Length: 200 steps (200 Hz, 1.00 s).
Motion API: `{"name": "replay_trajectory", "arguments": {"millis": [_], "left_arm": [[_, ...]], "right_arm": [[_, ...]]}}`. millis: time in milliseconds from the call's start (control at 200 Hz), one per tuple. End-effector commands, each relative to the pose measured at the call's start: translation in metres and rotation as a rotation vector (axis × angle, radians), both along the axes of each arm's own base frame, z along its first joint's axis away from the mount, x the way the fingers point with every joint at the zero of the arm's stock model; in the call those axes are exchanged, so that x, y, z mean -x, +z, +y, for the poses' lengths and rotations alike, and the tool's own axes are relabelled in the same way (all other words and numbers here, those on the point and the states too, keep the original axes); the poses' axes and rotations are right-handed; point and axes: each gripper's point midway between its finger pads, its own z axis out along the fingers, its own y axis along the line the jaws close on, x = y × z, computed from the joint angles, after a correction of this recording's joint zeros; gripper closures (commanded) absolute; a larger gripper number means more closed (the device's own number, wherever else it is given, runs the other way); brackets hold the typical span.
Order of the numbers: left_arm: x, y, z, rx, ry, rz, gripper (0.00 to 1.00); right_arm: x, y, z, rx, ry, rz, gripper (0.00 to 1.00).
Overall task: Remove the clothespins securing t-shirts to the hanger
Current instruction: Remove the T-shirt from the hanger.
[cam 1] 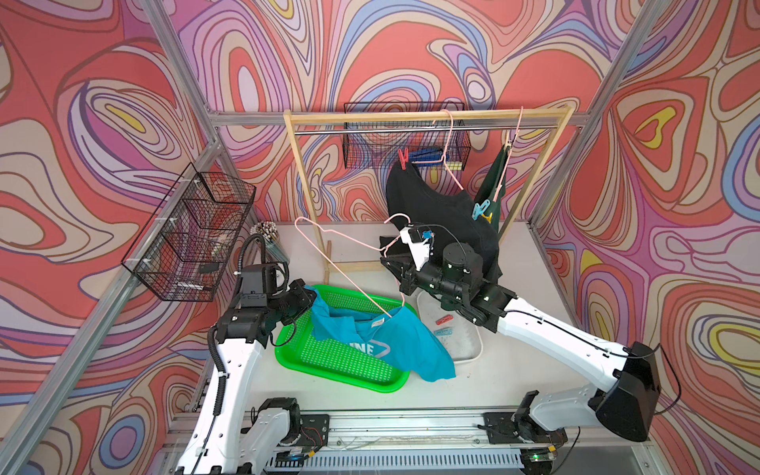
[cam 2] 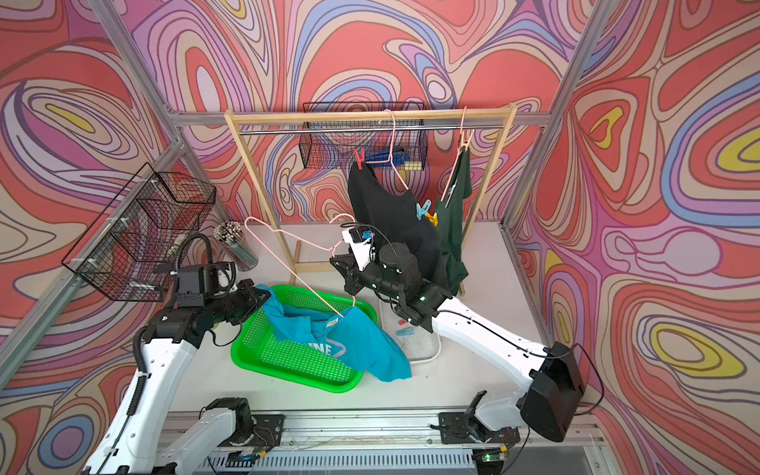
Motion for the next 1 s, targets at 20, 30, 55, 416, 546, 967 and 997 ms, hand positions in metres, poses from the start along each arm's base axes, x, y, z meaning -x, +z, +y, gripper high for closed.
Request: {"name": "replay_trajectory", "arguments": {"millis": [20, 30, 55, 416, 546, 967, 997], "left_arm": [[0.003, -0.010, -0.019, 0.011, -0.041, 0.004, 1.00], [0.003, -0.011, -0.021, 0.010, -0.043, 0.007, 1.00], [0.004, -0.015, -0.024, 0.009, -0.053, 0.012, 1.00], [0.016, -0.063, -0.061, 0.010, -0.138, 0.078, 1.00], [0.018, -0.072, -0.068, 0.000, -0.149, 0.075, 1.00], [0.023, -0.077, -0.061, -0.058, -0.140, 0.043, 0.49], [0.023, -0.076, -0.061, -0.058, -0.141, 0.043, 0.45]], "right_arm": [[-0.006, 0.029, -0.001, -0.040, -0.024, -0.063, 1.00], [-0.006, 0.031, -0.001, -0.041, -0.024, -0.065, 1.00], [-0.007, 0.032, -0.003, -0.038, -0.031, -0.067, 1.00], [-0.010, 0.052, -0.021, -0.104, -0.122, -0.109, 1.00], [-0.012, 0.055, -0.022, -0.142, -0.136, -0.117, 1.00], [-0.022, 0.068, -0.009, -0.227, -0.123, -0.149, 1.00], [-0.023, 0.068, -0.009, -0.237, -0.121, -0.148, 1.00]]}}
